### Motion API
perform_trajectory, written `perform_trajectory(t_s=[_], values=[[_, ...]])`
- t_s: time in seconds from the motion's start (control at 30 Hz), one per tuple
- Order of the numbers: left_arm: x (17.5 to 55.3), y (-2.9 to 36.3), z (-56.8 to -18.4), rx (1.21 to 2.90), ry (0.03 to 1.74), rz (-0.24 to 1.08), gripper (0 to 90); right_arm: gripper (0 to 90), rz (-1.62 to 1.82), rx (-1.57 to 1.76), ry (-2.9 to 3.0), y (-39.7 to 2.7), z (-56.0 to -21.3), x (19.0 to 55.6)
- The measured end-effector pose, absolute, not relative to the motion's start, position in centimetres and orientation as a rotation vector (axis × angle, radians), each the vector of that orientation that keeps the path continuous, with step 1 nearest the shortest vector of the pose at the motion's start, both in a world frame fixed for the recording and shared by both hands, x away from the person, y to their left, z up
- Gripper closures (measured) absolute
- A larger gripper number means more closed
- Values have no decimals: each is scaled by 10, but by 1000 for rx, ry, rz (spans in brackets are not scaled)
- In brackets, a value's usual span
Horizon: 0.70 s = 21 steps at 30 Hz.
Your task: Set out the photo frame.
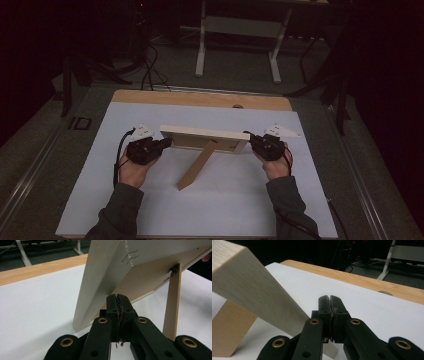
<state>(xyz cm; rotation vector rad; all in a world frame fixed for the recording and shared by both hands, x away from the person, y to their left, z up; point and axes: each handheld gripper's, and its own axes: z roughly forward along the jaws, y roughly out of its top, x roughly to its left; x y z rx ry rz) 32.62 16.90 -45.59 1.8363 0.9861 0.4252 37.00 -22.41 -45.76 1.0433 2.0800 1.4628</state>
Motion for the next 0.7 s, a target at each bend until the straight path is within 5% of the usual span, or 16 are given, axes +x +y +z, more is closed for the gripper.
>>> perform_trajectory(t_s=[0.7], values=[[333,171,-453,1847,993,430,900,876,1471,1027,2105,-219,-453,372]])
